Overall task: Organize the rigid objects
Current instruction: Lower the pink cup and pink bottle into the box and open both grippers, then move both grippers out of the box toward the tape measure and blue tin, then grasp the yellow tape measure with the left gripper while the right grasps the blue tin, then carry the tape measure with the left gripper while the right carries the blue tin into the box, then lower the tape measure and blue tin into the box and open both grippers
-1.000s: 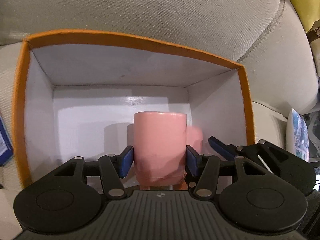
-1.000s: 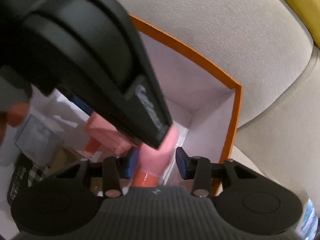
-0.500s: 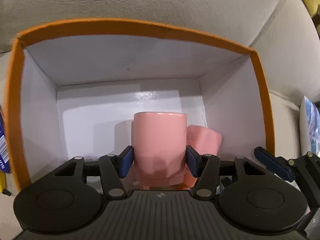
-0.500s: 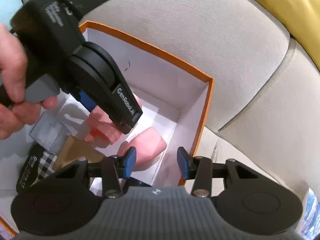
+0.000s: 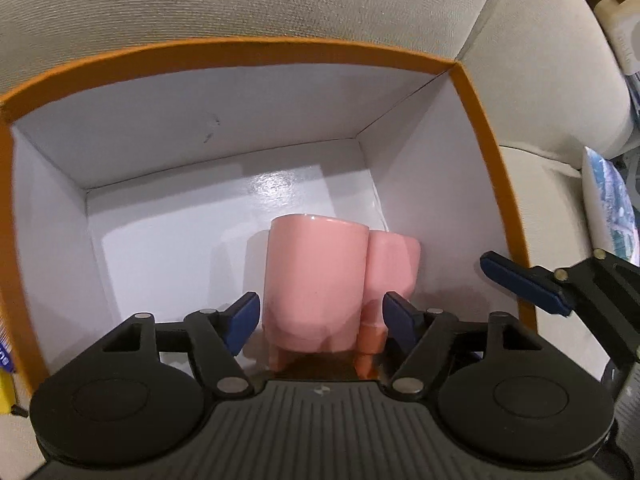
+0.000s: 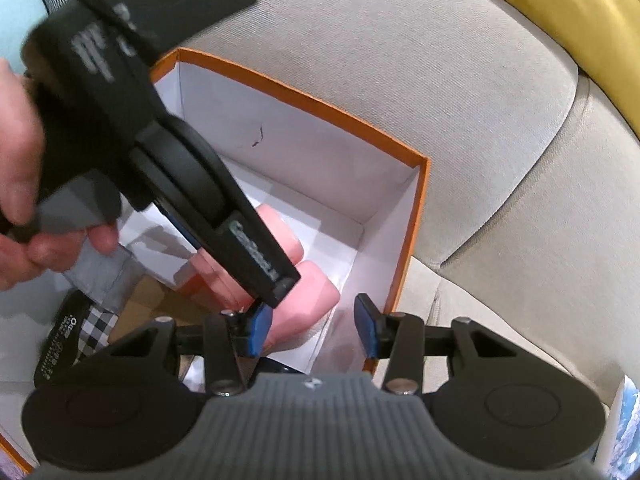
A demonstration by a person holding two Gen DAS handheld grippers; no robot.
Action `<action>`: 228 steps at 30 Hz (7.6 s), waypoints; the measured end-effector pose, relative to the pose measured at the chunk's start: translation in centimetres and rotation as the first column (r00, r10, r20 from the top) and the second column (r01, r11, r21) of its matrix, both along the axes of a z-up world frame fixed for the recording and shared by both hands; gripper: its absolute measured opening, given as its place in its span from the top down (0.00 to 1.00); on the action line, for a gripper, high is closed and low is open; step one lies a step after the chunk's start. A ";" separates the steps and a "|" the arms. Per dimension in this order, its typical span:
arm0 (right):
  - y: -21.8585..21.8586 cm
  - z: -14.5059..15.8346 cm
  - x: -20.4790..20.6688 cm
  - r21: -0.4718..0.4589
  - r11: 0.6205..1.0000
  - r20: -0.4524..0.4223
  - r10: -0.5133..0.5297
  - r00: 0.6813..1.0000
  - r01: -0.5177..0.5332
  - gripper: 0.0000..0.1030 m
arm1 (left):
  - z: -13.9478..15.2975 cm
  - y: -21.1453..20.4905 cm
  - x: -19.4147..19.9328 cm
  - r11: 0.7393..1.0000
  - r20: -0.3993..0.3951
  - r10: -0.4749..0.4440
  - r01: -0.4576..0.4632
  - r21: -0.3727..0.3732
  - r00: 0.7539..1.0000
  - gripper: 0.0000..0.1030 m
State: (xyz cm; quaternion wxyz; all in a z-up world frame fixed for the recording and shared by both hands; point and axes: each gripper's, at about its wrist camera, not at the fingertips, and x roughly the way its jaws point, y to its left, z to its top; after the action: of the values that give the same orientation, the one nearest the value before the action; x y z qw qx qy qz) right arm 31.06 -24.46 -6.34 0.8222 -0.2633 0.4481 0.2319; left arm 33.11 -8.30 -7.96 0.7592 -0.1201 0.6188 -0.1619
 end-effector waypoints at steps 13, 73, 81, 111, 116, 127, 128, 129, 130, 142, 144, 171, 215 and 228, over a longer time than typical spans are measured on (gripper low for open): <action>-1.1 0.6 0.2 0.025 0.999 -0.053 -0.035 0.998 0.036 0.67 | -0.1 0.5 -1.2 0.999 -0.028 0.017 -0.018 -0.046 0.999 0.58; 24.4 -0.4 -2.4 -0.017 0.964 -0.167 0.260 0.951 -0.267 0.72 | -1.0 21.8 -11.2 0.976 0.287 0.119 -0.165 0.142 0.950 0.22; 24.5 -1.8 -0.7 -0.029 0.968 -0.187 0.240 0.953 -0.249 0.72 | -3.0 19.8 -9.8 0.971 0.275 0.054 -0.115 0.212 0.960 0.19; 27.0 -5.6 4.5 0.150 0.989 -0.354 0.068 0.933 -0.015 0.37 | -3.4 25.1 -10.1 0.950 0.336 0.234 -0.289 0.120 0.912 0.32; 26.7 -6.7 4.4 0.150 0.989 -0.354 0.054 0.934 0.000 0.46 | -3.6 24.5 -10.2 0.950 0.349 0.211 -0.276 0.147 0.913 0.39; 24.8 -3.8 2.2 0.228 0.974 -0.282 0.060 0.957 0.006 0.55 | -2.3 23.5 -10.4 0.949 0.388 0.179 -0.263 0.176 0.904 0.41; 24.6 -3.1 1.8 0.243 0.970 -0.266 0.070 0.961 -0.003 0.55 | -2.0 23.4 -10.5 0.950 0.395 0.176 -0.260 0.172 0.902 0.41; 24.3 -2.3 1.5 0.257 0.966 -0.254 0.076 0.964 -0.009 0.55 | -1.6 23.1 -10.7 0.952 0.400 0.169 -0.254 0.169 0.901 0.41; 23.9 -1.5 1.2 0.271 0.963 -0.246 0.079 0.966 -0.010 0.55 | -1.1 22.9 -10.8 0.955 0.407 0.161 -0.246 0.167 0.899 0.41; 12.1 9.4 -0.5 0.416 0.905 -0.127 -0.037 0.991 0.087 0.55 | 9.5 15.5 -11.0 0.986 0.580 -0.074 -0.028 0.165 0.811 0.41; 9.8 10.0 -0.6 0.406 0.906 -0.113 -0.082 0.990 0.121 0.55 | 10.7 13.3 -10.8 0.979 0.597 -0.155 0.043 0.198 0.787 0.41; 1.5 -2.6 4.4 0.502 0.720 -0.502 -0.208 0.840 0.478 0.55 | -0.5 -2.5 -1.6 0.286 0.020 -0.940 0.753 0.593 0.341 0.40; 5.4 -4.3 4.8 0.370 0.837 -0.397 -0.249 0.883 0.402 0.55 | -3.4 -3.1 0.1 0.373 0.050 -0.903 0.723 0.581 0.426 0.70; 6.7 -4.1 6.7 0.338 0.869 -0.333 -0.250 0.909 0.363 0.54 | -2.5 -2.1 0.8 0.402 0.112 -0.896 0.680 0.613 0.429 0.68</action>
State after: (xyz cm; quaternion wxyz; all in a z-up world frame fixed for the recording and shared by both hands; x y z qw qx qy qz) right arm 37.71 -17.76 -10.44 0.8132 0.0172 0.5398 0.2168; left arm 33.95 -10.37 -10.45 0.6998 0.4280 0.4328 -0.3740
